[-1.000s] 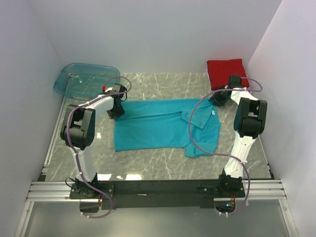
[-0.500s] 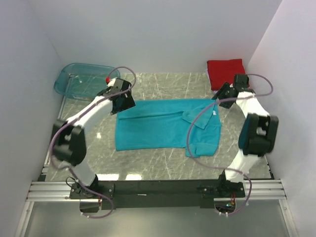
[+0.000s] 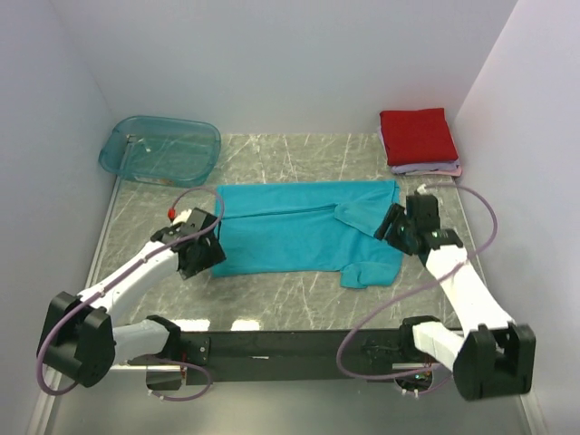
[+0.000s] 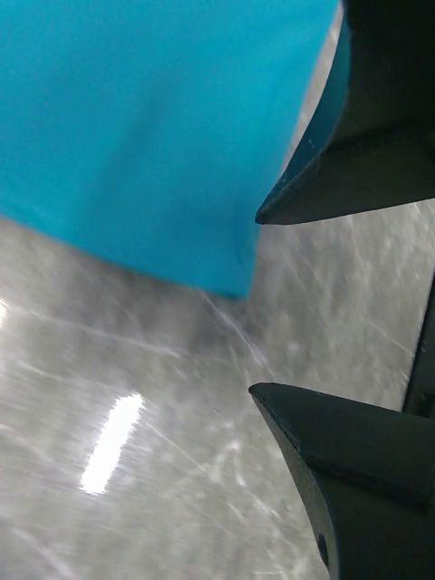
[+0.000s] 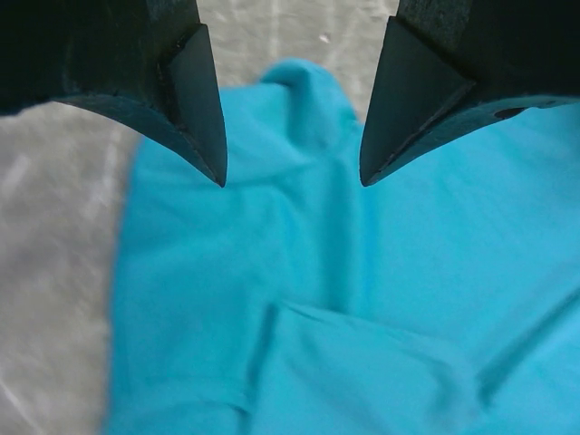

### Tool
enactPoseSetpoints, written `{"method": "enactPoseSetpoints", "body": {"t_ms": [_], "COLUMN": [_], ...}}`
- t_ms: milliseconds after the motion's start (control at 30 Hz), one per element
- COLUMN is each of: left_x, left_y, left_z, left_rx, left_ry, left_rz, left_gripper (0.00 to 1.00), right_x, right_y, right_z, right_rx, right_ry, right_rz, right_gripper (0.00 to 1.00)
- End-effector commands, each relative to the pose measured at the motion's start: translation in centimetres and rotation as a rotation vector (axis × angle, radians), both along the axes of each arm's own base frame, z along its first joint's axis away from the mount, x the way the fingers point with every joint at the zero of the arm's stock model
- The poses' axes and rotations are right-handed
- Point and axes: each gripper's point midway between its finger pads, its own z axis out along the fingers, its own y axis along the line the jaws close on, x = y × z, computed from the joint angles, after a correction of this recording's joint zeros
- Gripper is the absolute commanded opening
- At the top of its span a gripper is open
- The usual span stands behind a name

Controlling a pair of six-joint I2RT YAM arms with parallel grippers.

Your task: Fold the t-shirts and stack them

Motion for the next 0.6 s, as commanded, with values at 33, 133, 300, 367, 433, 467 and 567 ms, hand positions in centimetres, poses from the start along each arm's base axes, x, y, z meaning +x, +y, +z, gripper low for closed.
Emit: {"method": "enactPoseSetpoints", "body": {"t_ms": [33,133,300,367,433,467,567], "left_x": [-1.1,-0.7,-0.7,-0.6,-0.7,-0.6,-0.8], "left_y": [-0.6,-0.9,-1.5,-1.8,-1.9,-2.0,-2.2], "left_z": [-0.5,-1.2,-2.7,-3.1,-3.7,-3.8,-4.4], "left_rx": [-0.057,-0.046,-0.043,-0.047,-0.044,-0.045,-0.045], "left_ry": [0.016,0.046,0.108,0.123,0.145,0.148,0.174], "left_rz": [0.020,0.009,-0.022,-0.038,-0.045,-0.049,-0.059], "left_gripper": [0.74,0.69,0.61,0.60,0.60,0.59,0.58], "right_x": [-2.8,-4.2,-4.9,-4.8,-4.8,-4.8,-5.0], "right_y": [-2.0,-2.2,-2.6,-2.6,-2.7,-2.7,-2.8], "right_z": [-0.5,-1.4,-1.9,-1.8,-2.0,-2.3,-2.9], "right_rx": [-0.077,-0.084,-0.097,-0.101,-0.104,-0.106,-0.106], "right_ry": [-0.015,0.005,0.019,0.017,0.026,0.041,0.077], "right_rz": [-0.057,-0.058,-0.069,-0.070,-0.072,-0.075,-0.078], "right_gripper": [0.66,0.65,0.64,0.64,0.64,0.64,0.64]}}
